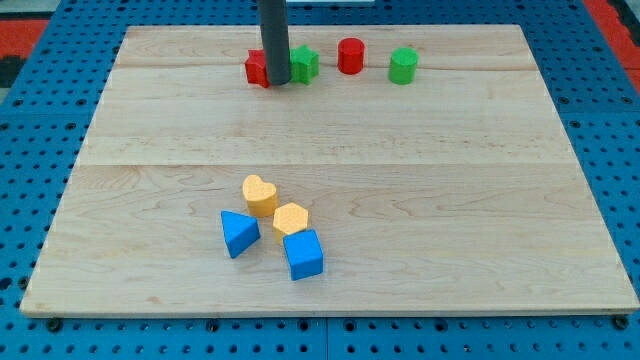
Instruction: Move the stars left beside the red circle
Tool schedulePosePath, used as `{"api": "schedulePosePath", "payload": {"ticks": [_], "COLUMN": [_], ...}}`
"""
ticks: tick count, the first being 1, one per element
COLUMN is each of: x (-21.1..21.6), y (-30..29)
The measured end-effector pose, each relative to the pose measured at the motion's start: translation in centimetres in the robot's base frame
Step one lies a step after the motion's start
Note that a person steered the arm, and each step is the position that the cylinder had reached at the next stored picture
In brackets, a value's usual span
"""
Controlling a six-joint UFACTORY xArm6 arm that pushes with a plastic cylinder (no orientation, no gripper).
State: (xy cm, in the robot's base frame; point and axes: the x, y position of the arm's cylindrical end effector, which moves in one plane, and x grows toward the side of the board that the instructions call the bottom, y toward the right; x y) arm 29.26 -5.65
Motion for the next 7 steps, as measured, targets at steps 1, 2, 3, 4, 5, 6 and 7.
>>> {"api": "schedulePosePath", "payload": {"ticks": [1,2,3,4,5,6,7], "x": [-1.8,-2.2,0.6,-0.4,-2.3,-0.5,1.1], "y": [0.0,0.0,-0.3,-1.6,-1.6,-1.5,7.3]}}
